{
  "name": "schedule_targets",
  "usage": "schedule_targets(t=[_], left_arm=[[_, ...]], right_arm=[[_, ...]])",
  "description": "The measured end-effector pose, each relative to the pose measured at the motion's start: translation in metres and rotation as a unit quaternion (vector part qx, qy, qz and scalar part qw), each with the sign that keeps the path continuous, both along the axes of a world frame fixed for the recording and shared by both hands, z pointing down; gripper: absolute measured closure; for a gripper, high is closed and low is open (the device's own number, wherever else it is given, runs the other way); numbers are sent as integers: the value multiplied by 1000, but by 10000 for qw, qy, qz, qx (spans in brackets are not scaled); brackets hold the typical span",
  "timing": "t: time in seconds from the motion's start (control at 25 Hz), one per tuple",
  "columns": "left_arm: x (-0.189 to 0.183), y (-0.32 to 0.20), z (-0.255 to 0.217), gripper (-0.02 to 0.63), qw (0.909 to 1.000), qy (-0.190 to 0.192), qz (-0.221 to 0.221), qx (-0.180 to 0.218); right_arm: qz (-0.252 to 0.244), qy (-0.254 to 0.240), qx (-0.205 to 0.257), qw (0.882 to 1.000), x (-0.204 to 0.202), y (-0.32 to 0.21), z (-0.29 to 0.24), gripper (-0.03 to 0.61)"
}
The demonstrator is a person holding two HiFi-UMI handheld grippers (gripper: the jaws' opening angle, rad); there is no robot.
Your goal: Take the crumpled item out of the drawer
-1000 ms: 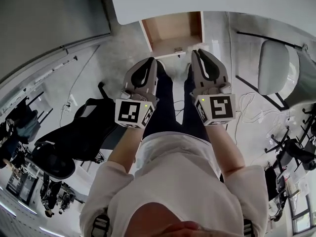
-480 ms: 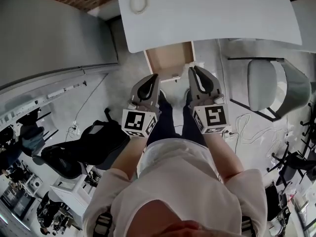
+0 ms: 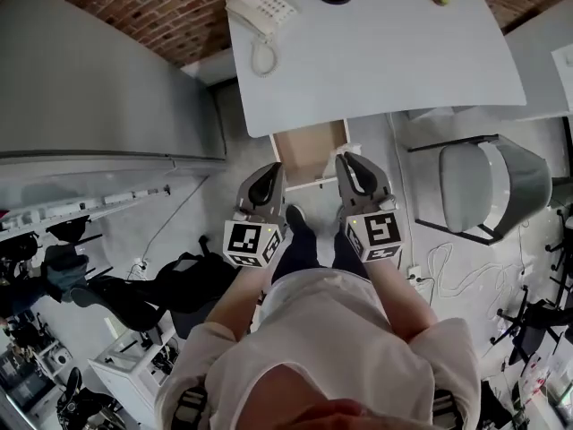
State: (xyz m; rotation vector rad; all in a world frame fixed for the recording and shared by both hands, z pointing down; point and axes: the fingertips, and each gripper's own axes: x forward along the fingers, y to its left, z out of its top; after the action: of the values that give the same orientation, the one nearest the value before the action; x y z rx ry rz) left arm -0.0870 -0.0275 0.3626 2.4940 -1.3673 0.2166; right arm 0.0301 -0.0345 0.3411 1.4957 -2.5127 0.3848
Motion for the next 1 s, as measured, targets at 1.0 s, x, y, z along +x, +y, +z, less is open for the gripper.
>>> schedule_targets(t=[1.0], left_arm=[[20, 33, -105, 604, 9978, 199, 72, 627]], right_arm=[[-222, -216, 653, 9974, -5, 28, -108, 546]])
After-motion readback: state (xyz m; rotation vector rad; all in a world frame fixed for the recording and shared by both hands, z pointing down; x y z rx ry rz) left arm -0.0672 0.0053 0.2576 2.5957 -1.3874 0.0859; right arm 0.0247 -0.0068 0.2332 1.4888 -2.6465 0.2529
